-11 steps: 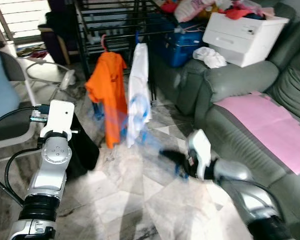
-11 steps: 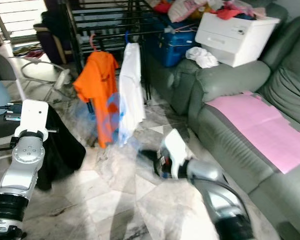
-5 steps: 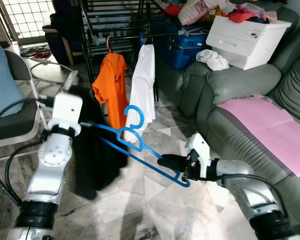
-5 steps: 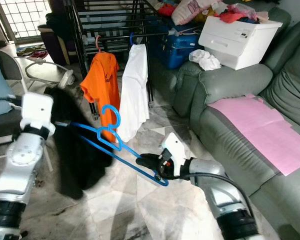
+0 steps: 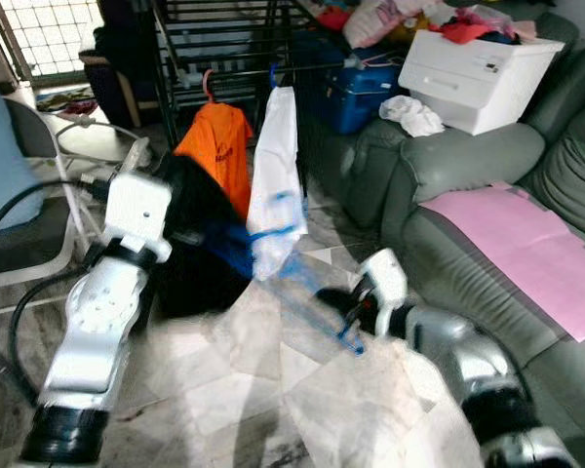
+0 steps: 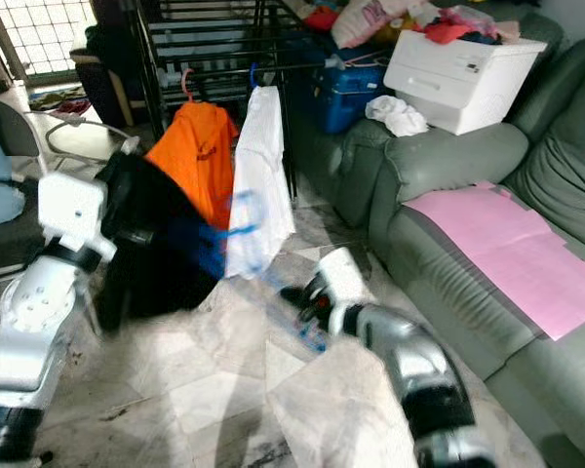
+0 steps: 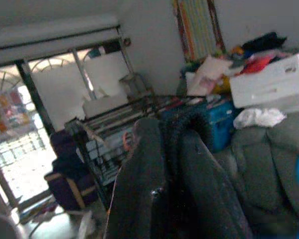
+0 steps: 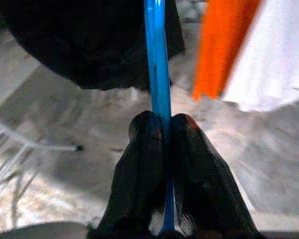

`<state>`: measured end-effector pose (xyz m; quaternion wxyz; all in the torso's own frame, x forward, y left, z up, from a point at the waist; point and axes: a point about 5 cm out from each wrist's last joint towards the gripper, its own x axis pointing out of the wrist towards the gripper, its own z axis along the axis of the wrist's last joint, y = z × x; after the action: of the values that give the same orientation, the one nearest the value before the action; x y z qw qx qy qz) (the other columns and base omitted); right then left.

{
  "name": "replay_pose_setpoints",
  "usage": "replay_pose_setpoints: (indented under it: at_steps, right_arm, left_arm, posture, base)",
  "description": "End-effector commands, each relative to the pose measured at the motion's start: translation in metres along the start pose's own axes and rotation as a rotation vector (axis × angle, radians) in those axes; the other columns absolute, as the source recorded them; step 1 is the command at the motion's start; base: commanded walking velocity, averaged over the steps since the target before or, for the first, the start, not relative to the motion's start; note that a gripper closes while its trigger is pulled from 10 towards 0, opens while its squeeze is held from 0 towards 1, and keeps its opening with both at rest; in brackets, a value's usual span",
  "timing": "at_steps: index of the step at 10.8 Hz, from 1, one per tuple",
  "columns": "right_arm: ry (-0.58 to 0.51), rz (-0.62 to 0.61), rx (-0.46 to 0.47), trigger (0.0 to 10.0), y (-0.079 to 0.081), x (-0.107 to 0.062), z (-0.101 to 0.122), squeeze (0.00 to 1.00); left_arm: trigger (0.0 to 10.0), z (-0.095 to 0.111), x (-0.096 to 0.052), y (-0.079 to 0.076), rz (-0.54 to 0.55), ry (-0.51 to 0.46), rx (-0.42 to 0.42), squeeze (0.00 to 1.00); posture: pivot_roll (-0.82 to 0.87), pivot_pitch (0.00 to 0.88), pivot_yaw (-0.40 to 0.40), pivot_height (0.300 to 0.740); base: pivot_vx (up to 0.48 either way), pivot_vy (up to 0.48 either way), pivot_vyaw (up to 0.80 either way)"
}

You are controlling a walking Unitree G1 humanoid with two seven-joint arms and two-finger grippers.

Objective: Hang hanger

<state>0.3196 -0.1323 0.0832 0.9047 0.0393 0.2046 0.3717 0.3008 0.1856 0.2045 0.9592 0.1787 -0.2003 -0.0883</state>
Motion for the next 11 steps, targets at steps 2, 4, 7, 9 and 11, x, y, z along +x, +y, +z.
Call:
replay_pose_setpoints:
  at_steps: [2, 4, 7, 9, 11]
  right_arm:
    - [-0.002, -0.077, -0.011, 10.0, -0.014, -0.006, 0.006, 0.0]
    - [0.012, -0.17, 0.022, 10.0, -0.028, -0.008, 0.002, 0.0]
    - [-0.053, -0.151, 0.108, 10.0, -0.024, 0.003, 0.016, 0.0]
    - [-0.253, -0.414, 0.189, 10.0, -0.052, -0.005, 0.045, 0.0]
    - [-0.486, -0.473, 0.269, 10.0, -0.055, -0.004, 0.092, 0.0]
  left_arm:
    - [10.0, 0.009, 0.0, 0.01, 0.028, -0.035, 0.033, 0.0]
    - [10.0, 0.013, 0.001, 0.013, 0.047, -0.052, 0.021, 0.0]
    - [10.0, 0.016, 0.001, -0.019, -0.073, -0.07, -0.023, 0.0]
    - [10.0, 0.015, -0.004, -0.041, -0.147, -0.06, -0.097, 0.0]
    - [10.0, 0.009, -0.024, -0.089, -0.355, 0.001, -0.206, 0.0]
  posture:
    - [0.04, 0.0, -0.044, 0.74]
    - [0.04, 0.0, -0.048, 0.74]
    - [0.04, 0.0, -0.049, 0.74]
    - [0.05, 0.0, -0.044, 0.74]
    - [0.05, 0.0, -0.04, 0.74]
  base:
    - [0.0, 0.0, 0.0]
    - [0.0, 0.0, 0.0]
    - [0.0, 0.0, 0.0]
    - [0.0, 0.0, 0.0]
    - [0.0, 0.0, 0.0]
